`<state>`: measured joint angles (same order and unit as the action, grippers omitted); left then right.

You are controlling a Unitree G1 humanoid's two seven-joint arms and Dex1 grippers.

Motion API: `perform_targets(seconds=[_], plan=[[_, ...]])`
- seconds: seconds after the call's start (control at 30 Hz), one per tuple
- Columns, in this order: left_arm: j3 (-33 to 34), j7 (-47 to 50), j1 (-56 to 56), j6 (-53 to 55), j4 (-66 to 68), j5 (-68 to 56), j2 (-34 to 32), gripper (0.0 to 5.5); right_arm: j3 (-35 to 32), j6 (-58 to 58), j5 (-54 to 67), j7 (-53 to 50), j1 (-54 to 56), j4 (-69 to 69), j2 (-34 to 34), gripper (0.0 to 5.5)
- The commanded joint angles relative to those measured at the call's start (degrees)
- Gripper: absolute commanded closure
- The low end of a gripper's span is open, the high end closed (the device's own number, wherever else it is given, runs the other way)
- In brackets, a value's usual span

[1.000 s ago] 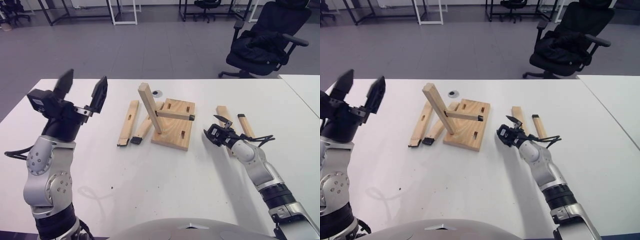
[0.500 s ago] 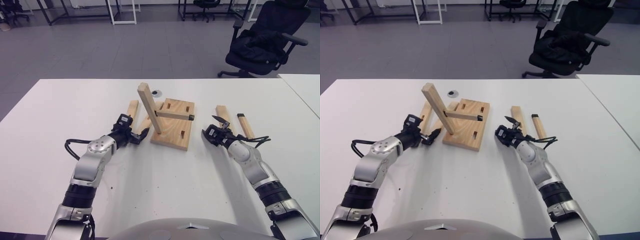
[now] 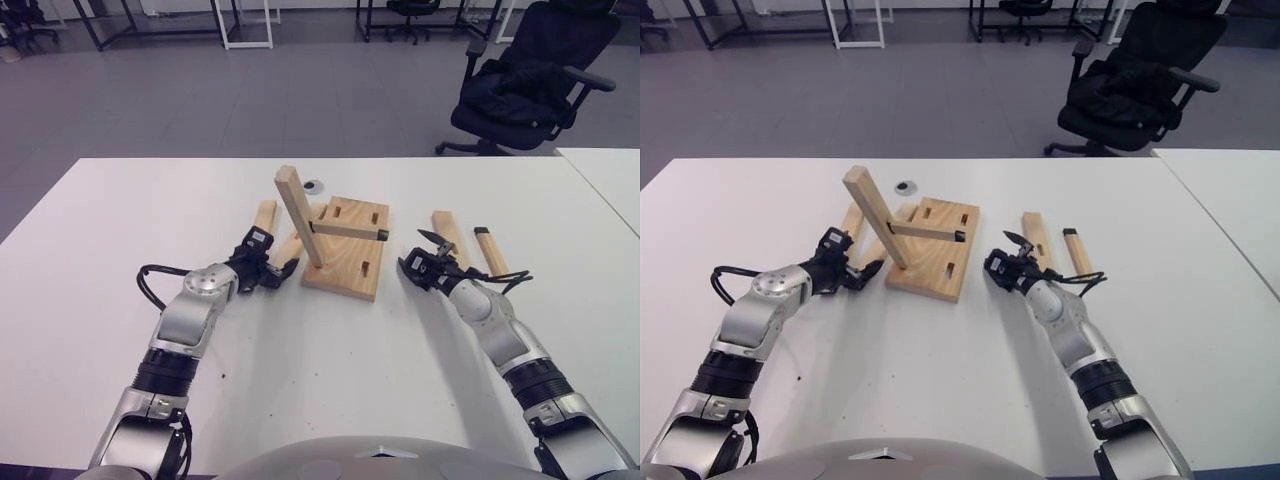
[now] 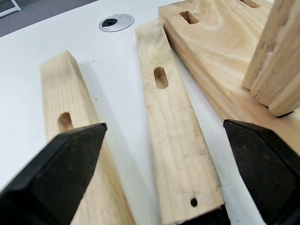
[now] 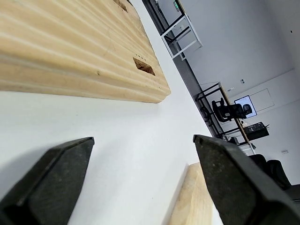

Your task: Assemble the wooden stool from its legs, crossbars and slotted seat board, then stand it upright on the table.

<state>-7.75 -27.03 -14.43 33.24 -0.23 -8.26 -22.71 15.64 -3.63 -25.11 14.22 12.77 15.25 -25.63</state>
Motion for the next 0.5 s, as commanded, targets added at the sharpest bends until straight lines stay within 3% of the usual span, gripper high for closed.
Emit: perform_targets(seconds=[0.03, 0.3, 0.5], plan=[[-0.78, -0.56, -1.83, 1.75, 1.03, 0.81, 0.16, 0.90, 1.07, 0.64, -0.74, 0.25, -0.13, 1.74, 0.73, 1.55], [-2.56, -2.90, -5.57, 4.09, 8.04, 1.33, 0.91, 0.90, 1.77, 0.85, -0.94, -0.80, -0.85, 1.76, 1.41, 1.55], [-4.60, -3.42, -6.23, 3.09, 9.76, 4.36, -0.44, 2.06, 2.10, 1.20, -0.99, -1.42, -1.23, 1.57, 1.66, 1.55]])
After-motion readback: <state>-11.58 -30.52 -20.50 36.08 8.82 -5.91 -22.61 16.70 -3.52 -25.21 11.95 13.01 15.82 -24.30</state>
